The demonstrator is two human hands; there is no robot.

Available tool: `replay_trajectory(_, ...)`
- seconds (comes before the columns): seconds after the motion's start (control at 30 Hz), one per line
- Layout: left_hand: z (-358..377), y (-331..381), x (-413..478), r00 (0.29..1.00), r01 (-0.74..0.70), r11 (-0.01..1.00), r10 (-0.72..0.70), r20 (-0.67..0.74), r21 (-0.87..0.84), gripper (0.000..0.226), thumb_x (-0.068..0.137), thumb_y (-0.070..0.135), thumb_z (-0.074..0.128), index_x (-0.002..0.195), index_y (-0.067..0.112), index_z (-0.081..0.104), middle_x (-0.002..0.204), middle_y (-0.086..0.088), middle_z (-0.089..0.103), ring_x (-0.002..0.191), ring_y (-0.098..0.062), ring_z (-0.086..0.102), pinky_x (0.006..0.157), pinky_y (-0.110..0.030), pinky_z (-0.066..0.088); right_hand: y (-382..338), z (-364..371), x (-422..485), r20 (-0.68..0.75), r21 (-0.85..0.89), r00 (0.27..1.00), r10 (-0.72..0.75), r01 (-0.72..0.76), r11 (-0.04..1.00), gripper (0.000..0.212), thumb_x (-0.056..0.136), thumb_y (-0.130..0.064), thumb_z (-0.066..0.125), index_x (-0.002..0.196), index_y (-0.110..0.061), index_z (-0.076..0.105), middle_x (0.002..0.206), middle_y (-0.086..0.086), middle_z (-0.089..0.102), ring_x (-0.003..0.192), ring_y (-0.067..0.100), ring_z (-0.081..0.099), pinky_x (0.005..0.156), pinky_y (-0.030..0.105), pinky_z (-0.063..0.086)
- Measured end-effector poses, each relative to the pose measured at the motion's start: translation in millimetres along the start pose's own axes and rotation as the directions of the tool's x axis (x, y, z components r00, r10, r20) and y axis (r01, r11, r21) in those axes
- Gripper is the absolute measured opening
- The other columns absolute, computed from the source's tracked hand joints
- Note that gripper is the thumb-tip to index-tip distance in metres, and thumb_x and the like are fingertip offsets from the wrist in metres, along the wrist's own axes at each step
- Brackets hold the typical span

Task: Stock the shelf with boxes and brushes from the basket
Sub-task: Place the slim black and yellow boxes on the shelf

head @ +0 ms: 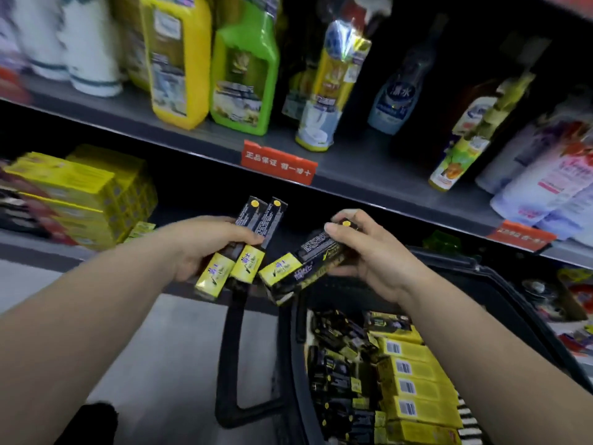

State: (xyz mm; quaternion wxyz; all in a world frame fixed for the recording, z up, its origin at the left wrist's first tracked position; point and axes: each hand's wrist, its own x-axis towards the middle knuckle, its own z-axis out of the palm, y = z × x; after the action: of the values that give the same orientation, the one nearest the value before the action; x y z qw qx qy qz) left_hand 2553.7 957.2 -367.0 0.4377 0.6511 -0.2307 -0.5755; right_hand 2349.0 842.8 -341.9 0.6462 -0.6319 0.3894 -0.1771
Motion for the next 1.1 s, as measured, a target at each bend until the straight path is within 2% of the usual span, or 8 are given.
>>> replay_trajectory(0.13,-69.3,-1.8,8.8,0.99,0.121,0.992,-0.118,-0.073,0.035,0.015,0.081,0.02,0.069,0.089,0.008,0.063,0.062,-0.011,0.069,0.046,-0.024,0.064,0.041,-0.03,0.05,-4.8,45.9,38.9,-0.037,-0.354,0.998,-0.045,0.029,0.935,0.036,0.078,-0.055,0.063,0.069,-0.021,0.06,0.068,0.001,0.053,0.059,0.009,0.052,0.057,0.021,0.044)
replay_trajectory(0.27,-124.6,-25.3,24.5,0.974,0.2,0.98,-0.198,-0.109,0.008,0.019,0.084,0.024,0.066,0.084,0.005,0.062,0.065,-0.013,0.069,0.058,-0.027,0.064,0.059,-0.034,0.051,5.7,90.5,81.6,0.002,-0.459,0.994,-0.105,0.095,0.884,0.031,0.075,-0.047,0.071,0.065,-0.018,0.065,0.053,-0.013,0.053,0.046,-0.005,0.047,0.048,0.006,0.035)
replay_trajectory(0.37,-151.7,-48.4,37.2,0.978,0.17,0.983,-0.177,-0.114,-0.069,0.017,0.087,0.02,0.063,0.086,0.004,0.06,0.067,-0.014,0.067,0.058,-0.028,0.062,0.057,-0.035,0.05,20.1,115.1,119.6,0.07,-0.513,0.996,-0.059,0.087,0.854,0.021,0.072,-0.03,0.079,0.076,-0.015,0.064,0.075,-0.003,0.067,0.066,0.0,0.061,0.063,0.014,0.044)
replay_trajectory(0.47,-173.0,-80.1,52.3,0.976,0.11,0.975,-0.143,-0.166,-0.193,0.015,0.087,0.018,0.063,0.086,0.004,0.059,0.062,-0.014,0.065,0.05,-0.028,0.063,0.051,-0.034,0.051,41.1,135.3,171.8,0.077,-0.725,0.997,-0.021,0.071,0.685,0.026,0.077,-0.028,0.076,0.092,-0.014,0.061,0.094,0.004,0.064,0.086,0.018,0.061,0.072,0.024,0.043)
replay_trajectory(0.77,-182.2,-149.7,95.8,0.965,0.063,0.808,-0.2,-0.172,-0.586,0.022,0.081,0.013,0.066,0.098,-0.002,0.064,0.066,-0.013,0.065,0.051,-0.026,0.064,0.05,-0.036,0.054,100.5,196.1,310.6,0.139,-0.952,0.99,0.001,0.133,0.274,0.035,0.093,-0.014,0.052,0.127,-0.01,0.043,0.116,0.014,0.059,0.102,0.028,0.057,0.072,0.026,0.039)
replay_trajectory(0.87,-184.9,-165.0,106.9,0.963,0.056,0.771,-0.21,-0.171,-0.634,0.025,0.083,0.012,0.066,0.104,-0.001,0.063,0.071,-0.014,0.065,0.054,-0.025,0.063,0.054,-0.036,0.054,124.2,211.6,333.3,0.217,-0.94,0.973,0.08,0.187,0.285,0.034,0.095,-0.014,0.051,0.127,-0.011,0.043,0.118,0.014,0.058,0.1,0.026,0.055,0.079,0.027,0.042)
replay_trajectory(1.03,-189.6,-166.1,116.9,0.967,0.023,0.745,-0.186,-0.175,-0.667,0.016,0.082,0.011,0.066,0.096,0.003,0.065,0.068,-0.011,0.069,0.052,-0.021,0.066,0.047,-0.031,0.053,144.2,218.8,335.6,0.277,-0.872,0.944,0.178,0.169,0.46,0.03,0.097,-0.014,0.048,0.127,-0.017,0.049,0.128,0.01,0.055,0.115,0.024,0.052,0.097,0.029,0.04)
replay_trajectory(1.1,-188.3,-163.2,118.6,0.97,0.018,0.74,-0.175,-0.167,-0.673,0.016,0.081,0.012,0.067,0.095,0.004,0.065,0.068,-0.01,0.07,0.052,-0.02,0.066,0.046,-0.029,0.052,139.5,217.5,333.5,0.286,-0.894,0.936,0.207,0.183,0.408,0.037,0.096,-0.013,0.048,0.133,-0.018,0.045,0.134,0.01,0.051,0.119,0.024,0.05,0.101,0.029,0.039)
